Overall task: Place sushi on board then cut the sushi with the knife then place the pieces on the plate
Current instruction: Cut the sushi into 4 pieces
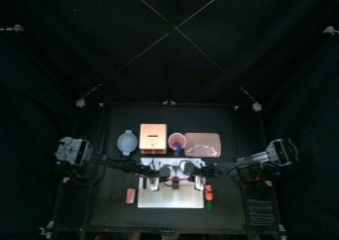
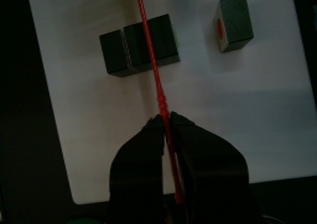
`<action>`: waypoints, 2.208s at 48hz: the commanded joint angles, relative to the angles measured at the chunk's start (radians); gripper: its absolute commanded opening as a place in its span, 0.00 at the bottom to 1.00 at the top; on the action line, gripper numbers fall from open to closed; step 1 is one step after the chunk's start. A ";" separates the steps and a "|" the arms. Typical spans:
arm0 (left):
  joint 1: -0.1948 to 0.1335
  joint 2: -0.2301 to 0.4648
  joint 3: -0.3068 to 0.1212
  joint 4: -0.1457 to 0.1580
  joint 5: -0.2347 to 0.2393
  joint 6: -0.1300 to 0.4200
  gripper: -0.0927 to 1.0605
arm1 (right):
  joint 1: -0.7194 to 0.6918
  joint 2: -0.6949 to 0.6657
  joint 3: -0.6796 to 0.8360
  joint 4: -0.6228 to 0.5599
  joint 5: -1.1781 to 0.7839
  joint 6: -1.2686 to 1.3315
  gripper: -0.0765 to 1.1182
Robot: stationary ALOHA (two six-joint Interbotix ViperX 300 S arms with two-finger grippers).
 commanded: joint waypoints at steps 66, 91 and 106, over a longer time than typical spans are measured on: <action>0.015 0.077 -0.018 0.043 -0.005 0.005 0.44 | -0.055 0.072 -0.011 -0.023 0.008 0.000 0.29; 0.018 -0.006 -0.017 0.052 -0.003 0.003 0.44 | -0.048 -0.008 -0.051 -0.017 0.089 0.006 0.29; -0.025 -0.057 -0.014 0.048 0.017 0.000 0.44 | 0.015 -0.084 -0.048 0.029 0.083 0.008 0.29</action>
